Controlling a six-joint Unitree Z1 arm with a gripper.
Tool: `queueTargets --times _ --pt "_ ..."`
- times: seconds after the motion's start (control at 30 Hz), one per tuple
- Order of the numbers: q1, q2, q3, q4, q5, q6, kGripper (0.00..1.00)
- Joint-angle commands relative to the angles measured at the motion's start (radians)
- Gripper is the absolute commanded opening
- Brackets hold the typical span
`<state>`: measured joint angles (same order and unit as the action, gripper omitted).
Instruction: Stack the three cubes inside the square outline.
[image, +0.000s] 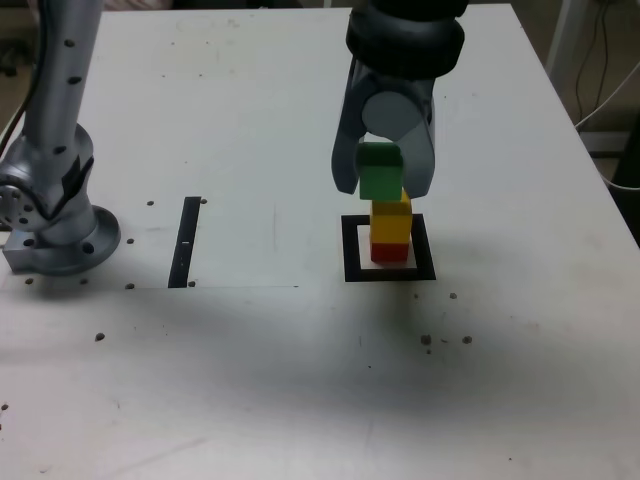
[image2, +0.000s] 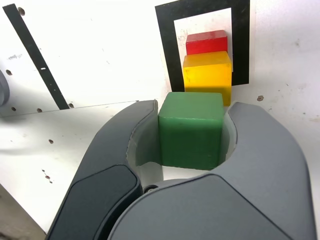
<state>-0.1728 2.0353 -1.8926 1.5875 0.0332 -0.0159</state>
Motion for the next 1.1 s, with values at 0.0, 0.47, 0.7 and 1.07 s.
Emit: queueTargets --times 0.0,0.47,0.7,1.07 --pt "0.004 0.000 0.001 0.010 0.002 0.008 0.33" --pt "0.025 0.031 0.009 -0.003 0.021 0.024 0.33" --pt "0.027 0.036 0.015 -0.004 0.022 0.027 0.33" --pt "0.027 0.045 0.010 -0.012 0.020 0.036 0.37"
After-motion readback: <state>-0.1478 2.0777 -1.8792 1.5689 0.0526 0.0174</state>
